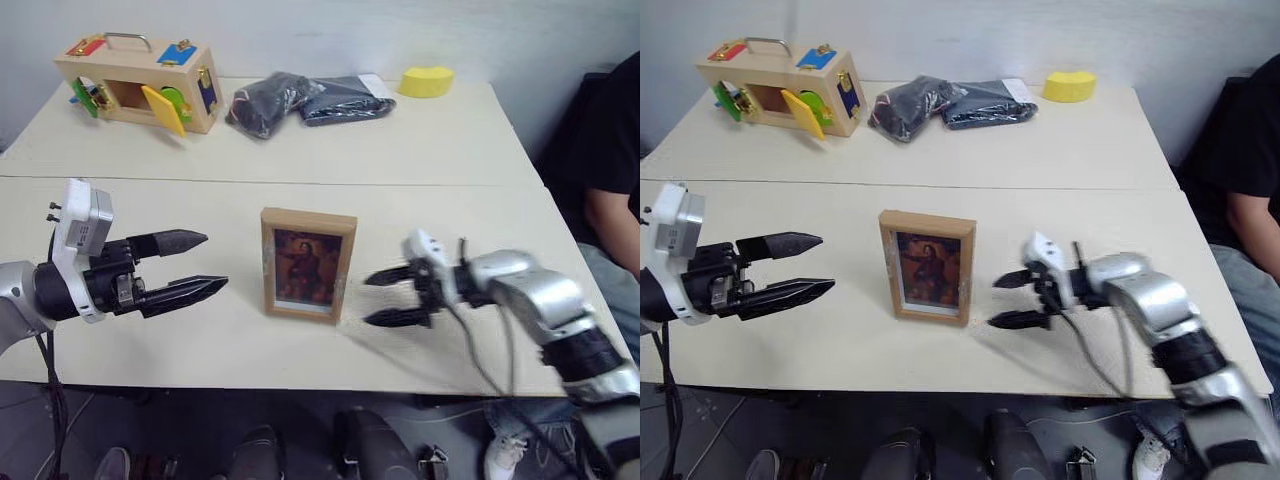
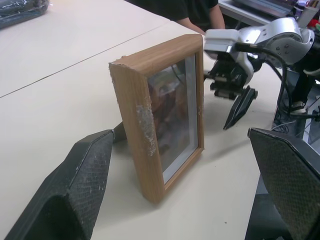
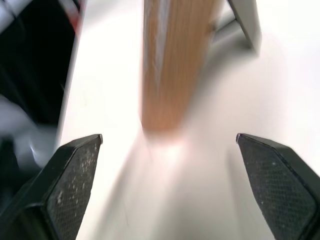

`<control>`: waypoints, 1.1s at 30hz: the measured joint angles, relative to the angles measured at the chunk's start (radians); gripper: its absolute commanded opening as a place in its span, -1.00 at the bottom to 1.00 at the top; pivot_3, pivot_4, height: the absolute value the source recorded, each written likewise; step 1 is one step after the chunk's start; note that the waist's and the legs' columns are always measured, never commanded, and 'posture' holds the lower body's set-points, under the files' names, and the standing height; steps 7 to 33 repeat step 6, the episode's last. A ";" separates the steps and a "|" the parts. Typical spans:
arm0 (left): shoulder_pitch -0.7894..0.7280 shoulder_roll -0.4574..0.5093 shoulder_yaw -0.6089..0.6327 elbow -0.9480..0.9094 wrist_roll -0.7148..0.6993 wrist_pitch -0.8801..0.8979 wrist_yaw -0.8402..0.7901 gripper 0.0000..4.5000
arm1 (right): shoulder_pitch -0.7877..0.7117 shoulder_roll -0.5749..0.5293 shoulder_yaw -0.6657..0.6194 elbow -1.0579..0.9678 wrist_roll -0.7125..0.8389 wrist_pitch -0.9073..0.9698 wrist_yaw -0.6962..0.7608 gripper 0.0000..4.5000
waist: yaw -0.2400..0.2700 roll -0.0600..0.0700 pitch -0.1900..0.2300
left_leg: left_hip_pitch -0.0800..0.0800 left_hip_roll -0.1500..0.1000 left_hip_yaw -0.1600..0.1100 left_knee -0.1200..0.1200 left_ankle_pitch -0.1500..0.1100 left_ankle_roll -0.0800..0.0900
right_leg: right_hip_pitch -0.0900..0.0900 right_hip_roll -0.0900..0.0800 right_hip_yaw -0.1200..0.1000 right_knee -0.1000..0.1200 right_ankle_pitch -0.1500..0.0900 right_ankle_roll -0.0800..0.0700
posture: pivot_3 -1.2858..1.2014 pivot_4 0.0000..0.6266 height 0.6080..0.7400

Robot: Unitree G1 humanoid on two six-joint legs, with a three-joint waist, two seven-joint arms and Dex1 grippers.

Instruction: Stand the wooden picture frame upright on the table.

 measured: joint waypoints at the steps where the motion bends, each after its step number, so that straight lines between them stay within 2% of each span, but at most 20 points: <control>1: 0.002 0.010 0.002 0.002 0.003 -0.011 -0.010 1.00 | -0.006 -0.062 -0.071 0.021 0.024 -0.004 0.065 0.99 | 0.002 0.000 0.000 | 0.001 0.000 0.000 0.000 0.000 0.000 | 0.001 0.000 0.000 0.000 0.000 0.000 | 0.03 -0.52 1.00; 4: 0.004 0.014 -0.002 0.004 0.016 -0.040 -0.029 1.00 | -0.054 -0.119 -0.186 0.031 0.115 0.055 0.155 0.99 | -0.005 0.000 0.000 | 0.003 0.001 0.001 -0.001 0.000 0.000 | 0.002 0.002 0.001 0.001 0.000 0.000 | 0.03 -0.52 1.00; 6: 0.000 0.014 -0.004 0.026 0.017 -0.049 -0.038 1.00 | -0.055 -0.123 -0.224 0.031 0.172 0.120 0.163 0.99 | -0.007 0.000 0.000 | 0.004 0.002 0.001 -0.001 0.000 0.000 | 0.001 0.002 0.001 0.002 0.000 0.000 | 0.03 -0.52 1.00; 33: 0.000 0.014 -0.004 0.026 0.017 -0.049 -0.038 1.00 | -0.055 -0.123 -0.224 0.031 0.172 0.120 0.163 0.99 | -0.007 0.000 0.000 | 0.004 0.002 0.001 -0.001 0.000 0.000 | 0.001 0.002 0.001 0.002 0.000 0.000 | 0.03 -0.52 1.00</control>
